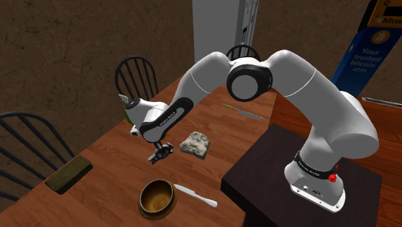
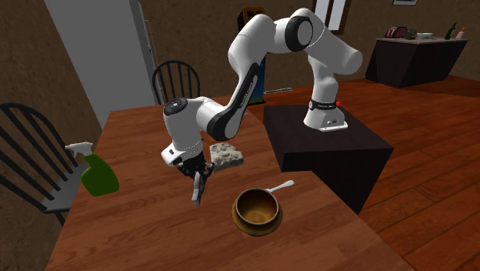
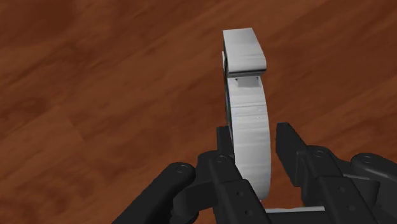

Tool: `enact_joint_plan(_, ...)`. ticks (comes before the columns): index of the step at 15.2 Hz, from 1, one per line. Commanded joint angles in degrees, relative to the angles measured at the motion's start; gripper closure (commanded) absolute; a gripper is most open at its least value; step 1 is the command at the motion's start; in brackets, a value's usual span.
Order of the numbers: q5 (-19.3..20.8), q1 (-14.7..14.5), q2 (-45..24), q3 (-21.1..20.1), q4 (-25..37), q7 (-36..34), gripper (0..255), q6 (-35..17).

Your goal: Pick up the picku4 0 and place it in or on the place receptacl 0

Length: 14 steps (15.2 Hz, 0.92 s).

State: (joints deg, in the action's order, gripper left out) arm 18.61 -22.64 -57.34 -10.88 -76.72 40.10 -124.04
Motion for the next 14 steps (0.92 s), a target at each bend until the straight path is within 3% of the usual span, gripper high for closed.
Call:
enact_joint_plan(1, 0.0, 0.0, 0.0, 0.0, 0.0, 0.0, 255, 0.0)
enact_joint_plan(14, -0.5, 0.4, 3.6, -0.5, -1.6, 0.3, 255, 2.0)
